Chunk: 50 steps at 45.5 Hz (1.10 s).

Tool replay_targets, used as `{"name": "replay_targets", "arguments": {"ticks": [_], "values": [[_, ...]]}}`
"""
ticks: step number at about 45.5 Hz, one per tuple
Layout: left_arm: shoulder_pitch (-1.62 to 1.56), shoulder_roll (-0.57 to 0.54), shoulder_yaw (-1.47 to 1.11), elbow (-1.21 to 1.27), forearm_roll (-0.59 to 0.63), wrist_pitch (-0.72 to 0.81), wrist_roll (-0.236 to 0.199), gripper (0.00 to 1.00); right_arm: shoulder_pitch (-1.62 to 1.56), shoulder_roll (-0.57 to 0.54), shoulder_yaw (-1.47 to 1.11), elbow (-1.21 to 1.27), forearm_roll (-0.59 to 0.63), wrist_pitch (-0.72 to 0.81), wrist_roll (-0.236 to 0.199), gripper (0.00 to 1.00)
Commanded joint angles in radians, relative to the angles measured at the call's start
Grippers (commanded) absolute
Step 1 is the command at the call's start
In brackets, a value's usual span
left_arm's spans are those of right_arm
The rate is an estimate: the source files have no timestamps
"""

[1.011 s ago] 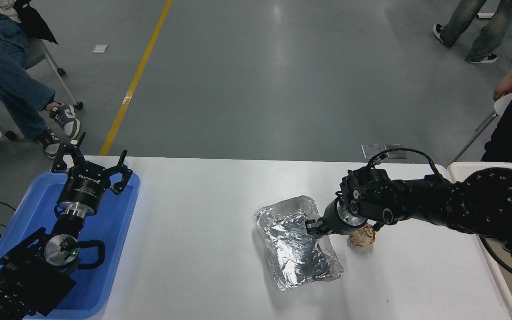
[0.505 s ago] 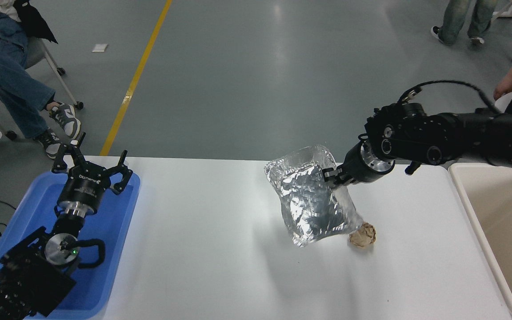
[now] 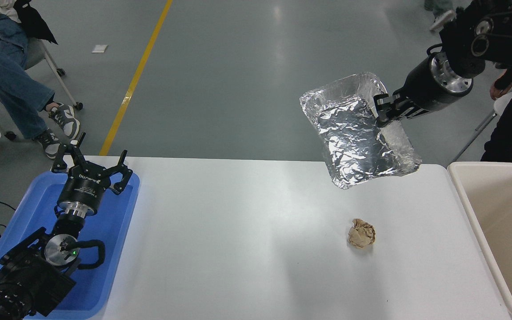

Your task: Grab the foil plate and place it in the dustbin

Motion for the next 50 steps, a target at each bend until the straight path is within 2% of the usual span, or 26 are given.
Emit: {"name": "replay_targets", "arguments": {"ticks": [1, 21, 34, 41, 50], "values": [[0.000, 0.000, 0.000, 0.000, 0.000, 0.000, 0.000, 1.00, 0.044, -0.019, -0.011, 0.005, -0.001, 0.026, -0.002, 0.00], [0.000, -0.001, 0.000, -0.001, 0.000, 0.000, 0.000, 1.00, -0.005, -0.029, -0.026, -0.024, -0.017, 0.022, 0.000, 0.00], [0.000, 0.000, 0.000, 0.000, 0.000, 0.000, 0.000, 1.00, -0.105, -0.175, -0.061, -0.145, -0.015, -0.004, -0.002, 0.00], [0.000, 0.000, 0.000, 0.000, 0.000, 0.000, 0.000, 1.00, -0.155, -0.284, -0.065, -0.188, -0.017, -0.070, -0.002, 0.00], [0.000, 0.000, 0.000, -0.001, 0.000, 0.000, 0.000, 1.00, -0.307, -0.345, -0.057, -0.360, 0.000, -0.195, -0.002, 0.00]]}}
